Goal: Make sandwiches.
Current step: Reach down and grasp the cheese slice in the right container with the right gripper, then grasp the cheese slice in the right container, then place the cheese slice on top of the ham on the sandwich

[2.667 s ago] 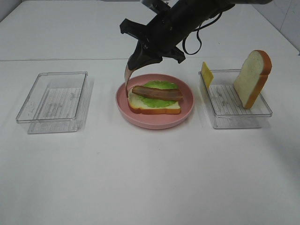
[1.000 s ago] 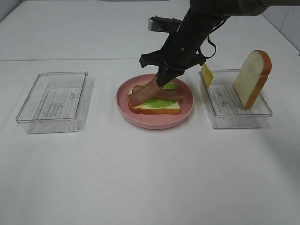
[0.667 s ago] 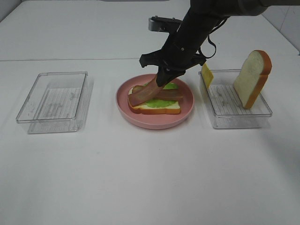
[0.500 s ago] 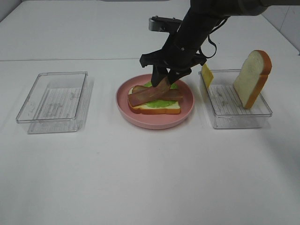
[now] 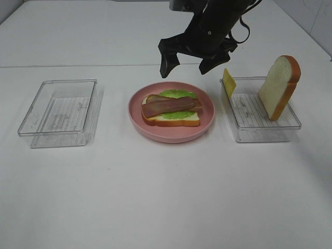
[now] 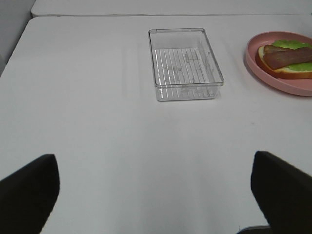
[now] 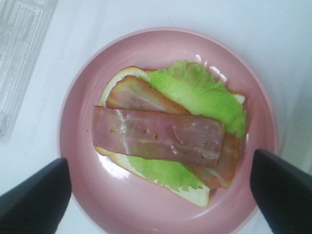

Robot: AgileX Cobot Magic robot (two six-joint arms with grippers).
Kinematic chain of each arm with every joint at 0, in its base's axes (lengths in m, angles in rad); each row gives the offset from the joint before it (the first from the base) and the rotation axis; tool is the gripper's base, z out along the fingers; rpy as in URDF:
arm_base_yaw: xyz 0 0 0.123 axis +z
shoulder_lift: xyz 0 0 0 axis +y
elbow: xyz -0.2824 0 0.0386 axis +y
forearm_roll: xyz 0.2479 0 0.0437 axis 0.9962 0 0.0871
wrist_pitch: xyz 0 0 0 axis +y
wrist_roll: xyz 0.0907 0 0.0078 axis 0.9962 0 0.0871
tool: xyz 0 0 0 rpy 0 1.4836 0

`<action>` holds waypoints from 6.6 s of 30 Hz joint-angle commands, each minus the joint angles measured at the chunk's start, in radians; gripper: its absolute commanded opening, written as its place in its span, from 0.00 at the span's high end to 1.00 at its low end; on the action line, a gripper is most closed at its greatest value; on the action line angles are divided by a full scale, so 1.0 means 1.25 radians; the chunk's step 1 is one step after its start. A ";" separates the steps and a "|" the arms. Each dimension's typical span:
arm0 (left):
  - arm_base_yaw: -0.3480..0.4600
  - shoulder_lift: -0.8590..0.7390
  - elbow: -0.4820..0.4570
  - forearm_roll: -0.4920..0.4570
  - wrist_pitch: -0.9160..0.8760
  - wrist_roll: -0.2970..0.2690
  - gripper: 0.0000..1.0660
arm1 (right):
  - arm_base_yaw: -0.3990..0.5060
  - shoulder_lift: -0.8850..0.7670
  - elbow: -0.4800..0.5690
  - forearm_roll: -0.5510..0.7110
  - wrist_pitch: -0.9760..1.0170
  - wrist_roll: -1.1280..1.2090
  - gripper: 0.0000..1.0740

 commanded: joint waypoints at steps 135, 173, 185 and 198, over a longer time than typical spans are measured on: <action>-0.004 -0.016 0.001 -0.002 -0.006 -0.003 0.04 | -0.130 -0.200 0.113 0.249 0.138 -0.007 1.00; -0.004 -0.017 0.001 -0.002 -0.006 -0.002 0.04 | -0.056 0.046 0.185 0.777 -0.089 -0.330 1.00; -0.004 -0.017 0.001 -0.002 -0.006 -0.002 0.04 | -0.056 0.054 0.185 0.671 -0.130 -0.275 1.00; -0.004 -0.017 0.001 -0.002 -0.006 -0.002 0.04 | -0.056 0.054 0.185 0.542 -0.158 -0.206 1.00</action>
